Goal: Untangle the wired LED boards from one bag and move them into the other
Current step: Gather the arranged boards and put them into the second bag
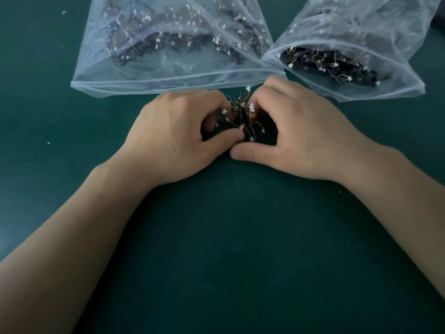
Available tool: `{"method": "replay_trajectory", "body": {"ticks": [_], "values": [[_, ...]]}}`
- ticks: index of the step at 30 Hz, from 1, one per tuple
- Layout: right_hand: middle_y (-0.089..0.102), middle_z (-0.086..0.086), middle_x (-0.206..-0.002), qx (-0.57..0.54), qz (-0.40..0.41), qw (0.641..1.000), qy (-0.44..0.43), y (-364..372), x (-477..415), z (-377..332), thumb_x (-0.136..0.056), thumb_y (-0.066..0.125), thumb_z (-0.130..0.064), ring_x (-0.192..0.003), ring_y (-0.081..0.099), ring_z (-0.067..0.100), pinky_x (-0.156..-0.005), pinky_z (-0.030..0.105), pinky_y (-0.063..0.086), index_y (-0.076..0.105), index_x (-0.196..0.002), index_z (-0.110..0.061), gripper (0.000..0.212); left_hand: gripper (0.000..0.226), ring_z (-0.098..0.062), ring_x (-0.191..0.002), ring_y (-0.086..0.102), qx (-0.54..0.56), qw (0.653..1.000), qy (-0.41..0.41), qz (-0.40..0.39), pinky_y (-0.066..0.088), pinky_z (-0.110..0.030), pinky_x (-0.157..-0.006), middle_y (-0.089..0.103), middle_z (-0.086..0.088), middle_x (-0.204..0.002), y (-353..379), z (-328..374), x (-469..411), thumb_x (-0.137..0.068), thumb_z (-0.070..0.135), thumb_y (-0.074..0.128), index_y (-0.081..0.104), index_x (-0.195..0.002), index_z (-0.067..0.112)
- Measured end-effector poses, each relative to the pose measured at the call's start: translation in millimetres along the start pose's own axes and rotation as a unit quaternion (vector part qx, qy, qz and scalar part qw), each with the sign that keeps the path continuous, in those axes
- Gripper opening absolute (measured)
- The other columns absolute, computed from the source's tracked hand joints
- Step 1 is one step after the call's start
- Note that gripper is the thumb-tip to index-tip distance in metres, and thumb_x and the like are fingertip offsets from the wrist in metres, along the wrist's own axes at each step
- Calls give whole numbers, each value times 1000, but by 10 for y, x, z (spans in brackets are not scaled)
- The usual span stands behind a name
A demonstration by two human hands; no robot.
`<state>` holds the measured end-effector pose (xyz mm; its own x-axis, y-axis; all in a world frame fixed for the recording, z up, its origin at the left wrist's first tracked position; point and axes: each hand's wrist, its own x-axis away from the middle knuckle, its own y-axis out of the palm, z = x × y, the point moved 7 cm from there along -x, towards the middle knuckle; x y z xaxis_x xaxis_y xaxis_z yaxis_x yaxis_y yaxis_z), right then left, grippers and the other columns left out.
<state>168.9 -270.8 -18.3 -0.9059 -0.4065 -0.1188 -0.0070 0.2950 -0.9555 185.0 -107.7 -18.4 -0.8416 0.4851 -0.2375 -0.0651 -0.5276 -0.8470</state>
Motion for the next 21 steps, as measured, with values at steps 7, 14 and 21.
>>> {"method": "replay_trajectory", "body": {"ticks": [7, 14, 21], "values": [[47, -15, -107, -29, 31, 999, -1, -30, 22, 49, -98, 59, -51, -87, 41, 7, -73, 30, 33, 58, -118, -19, 37, 16, -6, -73, 56, 40, 999, -9, 9, 47, -36, -65, 61, 14, -81, -2, -57, 14, -91, 35, 61, 73, -100, 28], [49, -12, -109, -11, 36, 999, 0, -26, 7, 54, -104, 56, -36, -93, 44, 9, -75, 29, 33, 60, -121, -15, 28, 27, -4, -68, 54, 67, 996, -44, 44, 45, -32, -60, 57, 13, -80, -45, -104, 29, -85, 36, 76, 56, -102, 33], [45, -15, -106, -28, 21, 999, 2, -27, -3, 66, -105, 55, -34, -90, 42, 7, -73, 26, 29, 60, -118, -16, 23, 18, -8, -70, 50, 33, 999, -16, 39, 44, -41, -62, 52, 8, -75, -30, -63, -3, -89, 33, 66, 71, -103, 23]]}}
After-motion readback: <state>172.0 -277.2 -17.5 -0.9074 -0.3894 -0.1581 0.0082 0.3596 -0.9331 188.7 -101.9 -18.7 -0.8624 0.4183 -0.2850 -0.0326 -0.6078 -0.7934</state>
